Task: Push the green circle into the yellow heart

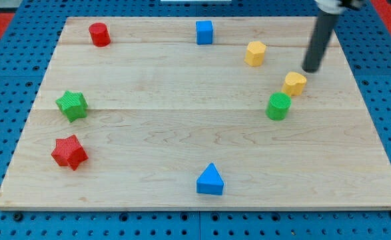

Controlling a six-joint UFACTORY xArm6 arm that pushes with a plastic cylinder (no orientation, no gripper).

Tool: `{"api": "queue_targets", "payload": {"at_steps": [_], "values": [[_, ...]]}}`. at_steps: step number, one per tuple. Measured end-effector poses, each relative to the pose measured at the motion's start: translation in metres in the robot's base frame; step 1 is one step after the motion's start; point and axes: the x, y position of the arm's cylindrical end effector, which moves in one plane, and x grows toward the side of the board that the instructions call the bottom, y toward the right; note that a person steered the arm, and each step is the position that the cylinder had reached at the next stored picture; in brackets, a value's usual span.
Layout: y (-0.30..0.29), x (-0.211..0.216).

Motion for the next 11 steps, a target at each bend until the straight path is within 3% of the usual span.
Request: {"api": "queue_targets", "payload": {"at_steps": [1, 2, 3, 4, 5, 6, 7, 8, 9, 10, 11], "values": [[-0.042, 0.016], [-0.130, -0.025], [-0.062, -0.006], [0.008, 0.060], [-0.063, 0.085], [-0.121, 0.033], [-0.124, 0.028], [-0.040, 0.021], [-0.033, -0.052], [-0.066, -0.072], [-0.139, -0.081]]}}
